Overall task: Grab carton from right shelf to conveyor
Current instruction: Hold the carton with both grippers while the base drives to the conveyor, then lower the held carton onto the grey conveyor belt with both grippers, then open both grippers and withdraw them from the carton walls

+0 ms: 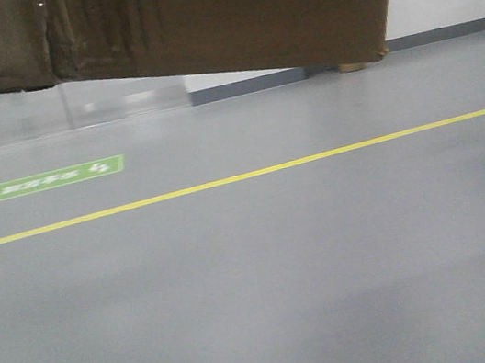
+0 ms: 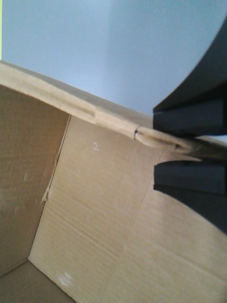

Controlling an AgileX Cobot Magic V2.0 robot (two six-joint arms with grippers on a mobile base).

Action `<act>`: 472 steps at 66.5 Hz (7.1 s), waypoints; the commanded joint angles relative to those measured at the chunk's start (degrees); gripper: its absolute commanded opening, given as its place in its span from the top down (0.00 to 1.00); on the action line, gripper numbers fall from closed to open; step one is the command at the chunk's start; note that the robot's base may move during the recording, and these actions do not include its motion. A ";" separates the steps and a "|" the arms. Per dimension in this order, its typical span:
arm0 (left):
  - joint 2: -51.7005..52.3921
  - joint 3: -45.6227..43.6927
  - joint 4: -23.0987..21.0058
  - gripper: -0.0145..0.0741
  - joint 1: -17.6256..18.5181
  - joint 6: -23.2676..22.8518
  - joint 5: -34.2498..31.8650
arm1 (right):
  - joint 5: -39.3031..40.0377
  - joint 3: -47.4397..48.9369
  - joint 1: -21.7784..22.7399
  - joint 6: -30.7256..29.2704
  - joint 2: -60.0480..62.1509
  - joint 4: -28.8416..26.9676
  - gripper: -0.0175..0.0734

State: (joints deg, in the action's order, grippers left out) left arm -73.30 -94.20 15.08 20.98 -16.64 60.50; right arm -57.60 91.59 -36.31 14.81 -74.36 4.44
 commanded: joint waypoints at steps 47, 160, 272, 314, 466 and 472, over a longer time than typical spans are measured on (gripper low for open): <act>0.44 -0.28 -0.33 0.85 0.39 -0.22 -4.67 | 3.19 0.23 -0.42 -1.63 0.36 -3.18 0.88; 0.44 -0.28 0.07 0.85 0.39 -0.22 -4.67 | 3.29 0.23 -0.42 -1.63 0.36 -3.16 0.88; -0.51 -0.28 -4.14 0.85 0.39 -0.22 -6.29 | 0.42 1.66 1.48 -1.83 0.12 -1.84 0.88; -19.02 -0.13 -6.41 0.84 0.39 -1.76 -12.93 | 4.52 5.59 15.58 -2.91 -17.40 -0.98 0.88; 71.24 64.29 4.15 0.85 -11.68 -0.90 -25.73 | 29.97 -57.77 21.23 -2.27 63.28 7.66 0.88; 72.46 64.29 4.15 0.85 -11.68 -0.90 -25.60 | 30.18 -57.77 21.23 -2.27 64.73 7.66 0.88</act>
State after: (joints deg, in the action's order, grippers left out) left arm -2.00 -30.02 19.53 9.41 -17.89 35.73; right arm -29.03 33.98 -15.09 13.01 -11.00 11.32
